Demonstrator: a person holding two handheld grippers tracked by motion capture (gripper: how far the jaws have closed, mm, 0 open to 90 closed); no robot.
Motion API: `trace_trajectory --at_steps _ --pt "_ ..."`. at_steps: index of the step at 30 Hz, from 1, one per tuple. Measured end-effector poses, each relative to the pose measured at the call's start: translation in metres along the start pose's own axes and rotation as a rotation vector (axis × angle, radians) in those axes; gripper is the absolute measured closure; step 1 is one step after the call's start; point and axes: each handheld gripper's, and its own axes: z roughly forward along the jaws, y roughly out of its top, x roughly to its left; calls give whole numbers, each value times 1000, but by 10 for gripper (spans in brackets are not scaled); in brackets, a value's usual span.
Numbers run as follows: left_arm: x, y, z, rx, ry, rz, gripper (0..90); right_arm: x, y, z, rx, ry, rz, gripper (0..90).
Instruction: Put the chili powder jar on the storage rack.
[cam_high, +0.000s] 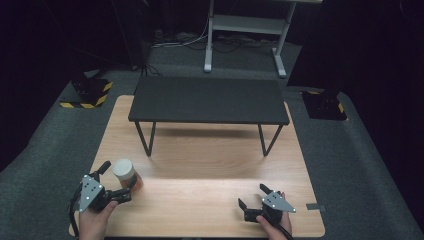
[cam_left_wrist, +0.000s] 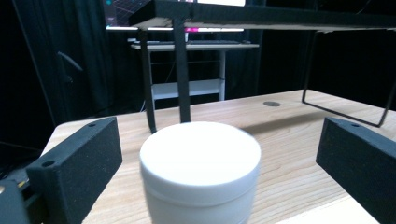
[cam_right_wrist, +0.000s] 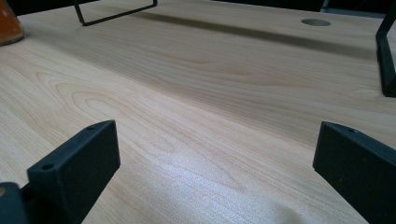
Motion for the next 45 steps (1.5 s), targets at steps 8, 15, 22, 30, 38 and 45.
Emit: trace_trajectory --at_steps 8,15,22,30,38,45 --pt "3 -8 3 18 9 -16 9 0 0 0 -1 0 0 4" --pt "6 -14 4 20 5 -32 163 0 0 0 -2 0 0 4" --pt "11 -19 7 22 -19 -58 244 0 -1 0 -4 1 2 4" --pt "12 -23 6 9 -21 -56 332 0 -1 0 -6 0 2 4" --pt "7 -23 7 9 -16 -48 336 0 -2 -1 -8 0 6 4" --pt "3 -17 8 31 -5 -49 337 0 -2 -1 -10 3 3 4"
